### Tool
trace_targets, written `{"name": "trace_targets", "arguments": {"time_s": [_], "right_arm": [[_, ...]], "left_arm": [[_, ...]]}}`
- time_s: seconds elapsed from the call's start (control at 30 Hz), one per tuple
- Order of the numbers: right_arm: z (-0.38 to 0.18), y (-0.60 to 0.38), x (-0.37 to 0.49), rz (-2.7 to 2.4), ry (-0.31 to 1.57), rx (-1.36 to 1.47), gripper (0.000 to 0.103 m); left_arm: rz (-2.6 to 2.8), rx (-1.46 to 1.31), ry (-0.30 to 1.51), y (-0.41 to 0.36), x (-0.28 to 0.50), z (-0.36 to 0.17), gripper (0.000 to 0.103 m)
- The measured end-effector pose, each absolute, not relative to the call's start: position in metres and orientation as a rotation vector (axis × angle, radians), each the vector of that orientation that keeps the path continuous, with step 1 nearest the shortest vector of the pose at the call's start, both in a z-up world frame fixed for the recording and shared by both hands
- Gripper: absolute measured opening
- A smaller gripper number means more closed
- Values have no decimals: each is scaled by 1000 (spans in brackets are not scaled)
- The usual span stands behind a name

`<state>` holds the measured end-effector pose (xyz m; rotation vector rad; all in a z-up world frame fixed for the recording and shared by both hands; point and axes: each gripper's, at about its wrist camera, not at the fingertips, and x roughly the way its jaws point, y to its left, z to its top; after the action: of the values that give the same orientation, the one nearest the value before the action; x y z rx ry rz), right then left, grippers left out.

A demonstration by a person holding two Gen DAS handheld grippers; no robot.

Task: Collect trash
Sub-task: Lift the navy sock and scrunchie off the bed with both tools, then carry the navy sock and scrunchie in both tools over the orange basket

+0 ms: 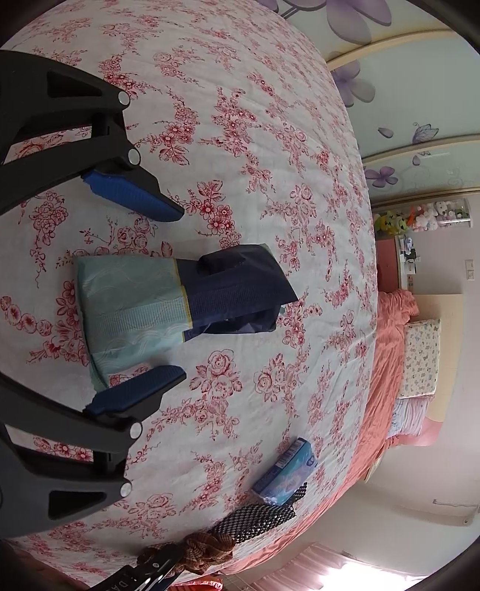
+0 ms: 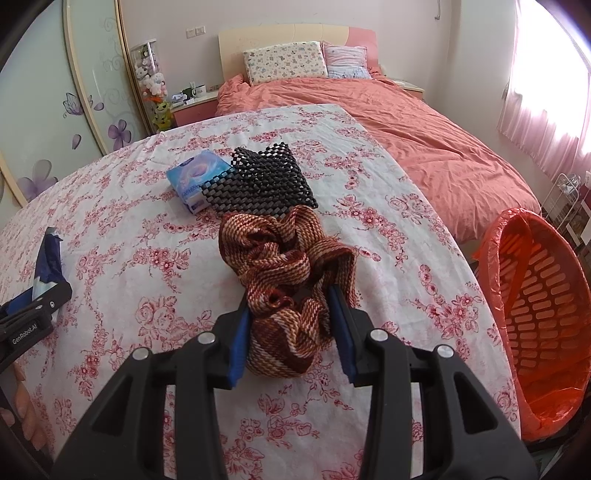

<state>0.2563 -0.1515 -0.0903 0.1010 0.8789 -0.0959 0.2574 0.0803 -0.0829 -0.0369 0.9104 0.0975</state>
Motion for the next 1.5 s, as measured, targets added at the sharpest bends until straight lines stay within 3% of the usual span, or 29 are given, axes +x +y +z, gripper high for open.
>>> {"name": "trace_targets", "arguments": {"time_s": [0.5,0.57,0.6,0.77,1.5], "right_arm": [[-90,-153,256,-90,878,106,42],[-89,-155,255,-72,866,122,37],[-88,-156,254,-62,858,129,32],[-82,-166,248,-29,841,168,25],[-14,-199,180,-82,646,188,24]], "left_arm": [[97,-38,909,80,257,-83,79],[76,-28,896,79,256,-81,58],[60,-25,890,78,256,-80,52],[14,-40,876,79,254,-75,43],[-97,38,794,23,220,-22,42]]}}
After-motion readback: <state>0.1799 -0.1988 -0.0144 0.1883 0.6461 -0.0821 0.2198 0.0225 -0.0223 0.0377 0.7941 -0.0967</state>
